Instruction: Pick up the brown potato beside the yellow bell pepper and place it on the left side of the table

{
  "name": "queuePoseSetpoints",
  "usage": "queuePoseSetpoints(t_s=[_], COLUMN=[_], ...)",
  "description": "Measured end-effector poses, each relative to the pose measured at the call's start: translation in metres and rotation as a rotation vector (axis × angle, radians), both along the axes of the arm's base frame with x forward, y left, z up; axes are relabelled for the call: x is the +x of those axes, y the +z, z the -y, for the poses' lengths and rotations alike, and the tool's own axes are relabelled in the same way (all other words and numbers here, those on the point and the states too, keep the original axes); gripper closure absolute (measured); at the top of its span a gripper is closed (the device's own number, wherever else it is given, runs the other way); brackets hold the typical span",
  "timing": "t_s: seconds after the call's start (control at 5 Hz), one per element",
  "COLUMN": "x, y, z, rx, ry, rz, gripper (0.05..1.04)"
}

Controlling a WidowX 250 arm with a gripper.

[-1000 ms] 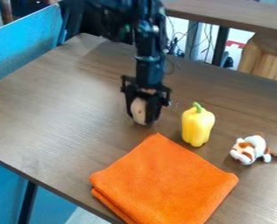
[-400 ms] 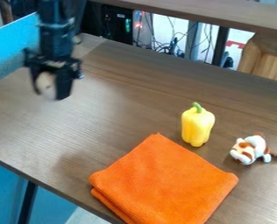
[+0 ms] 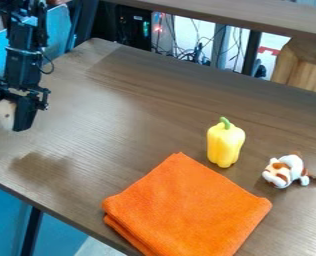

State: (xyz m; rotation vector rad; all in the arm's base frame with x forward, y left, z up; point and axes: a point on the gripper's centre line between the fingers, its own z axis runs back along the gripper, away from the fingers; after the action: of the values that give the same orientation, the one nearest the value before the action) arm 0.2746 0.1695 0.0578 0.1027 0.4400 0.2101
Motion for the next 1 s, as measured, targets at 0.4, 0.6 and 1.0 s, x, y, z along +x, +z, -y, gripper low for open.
queuePoseSetpoints(t_s=[0.4, 0.6, 1.0], x=[0.010, 0.003, -0.006], y=[-0.010, -0.034, -0.036], z=[-0.015, -0.024, -0.041], rx=[0.074, 0.058, 0.055], ry=[0.013, 0.068, 0.166], rz=[0.016, -0.062, -0.049], gripper=[0.439, 0.443, 0.381])
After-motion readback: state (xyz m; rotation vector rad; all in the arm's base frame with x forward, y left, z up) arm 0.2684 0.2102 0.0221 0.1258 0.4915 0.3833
